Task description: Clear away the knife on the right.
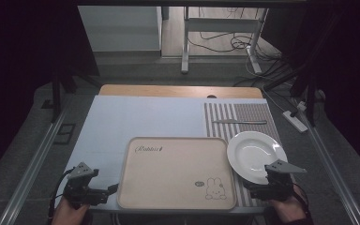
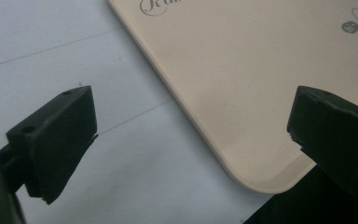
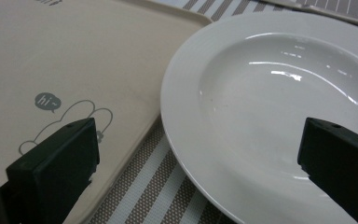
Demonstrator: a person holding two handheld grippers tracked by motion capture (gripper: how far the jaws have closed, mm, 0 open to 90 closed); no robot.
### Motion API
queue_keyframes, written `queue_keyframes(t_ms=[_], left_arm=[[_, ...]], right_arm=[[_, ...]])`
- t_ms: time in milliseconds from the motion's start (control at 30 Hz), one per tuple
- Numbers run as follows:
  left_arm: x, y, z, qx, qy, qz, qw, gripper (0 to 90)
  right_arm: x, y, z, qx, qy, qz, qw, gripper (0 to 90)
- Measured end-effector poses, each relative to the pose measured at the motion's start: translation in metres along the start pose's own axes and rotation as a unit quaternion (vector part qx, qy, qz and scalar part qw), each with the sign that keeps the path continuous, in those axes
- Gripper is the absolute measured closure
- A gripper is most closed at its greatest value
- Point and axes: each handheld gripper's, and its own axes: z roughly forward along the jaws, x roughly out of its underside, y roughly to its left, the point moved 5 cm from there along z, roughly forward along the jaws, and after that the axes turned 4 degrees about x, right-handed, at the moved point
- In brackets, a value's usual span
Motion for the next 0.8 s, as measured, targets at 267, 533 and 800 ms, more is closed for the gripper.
queue_keyframes(t_ms=[267,533,800], left_arm=[[0.000,0.001,0.000,0.000,0.000,-0.006,1.0000,2.4],[0.000,0.003,0.000,0.002,-0.001,-0.014,0.9999,2.5],[0.000,0.002,0.000,0.002,0.001,-0.012,0.9999,2.5]], right_arm=[[-0.009,0.000,0.004,-0.006,-0.004,-0.007,0.9999,0.0],[-0.019,-0.007,0.014,-0.024,0.003,0.001,0.9997,0.0],[-0.033,-0.013,0.025,-0.018,0.004,-0.010,0.9998,0.0]])
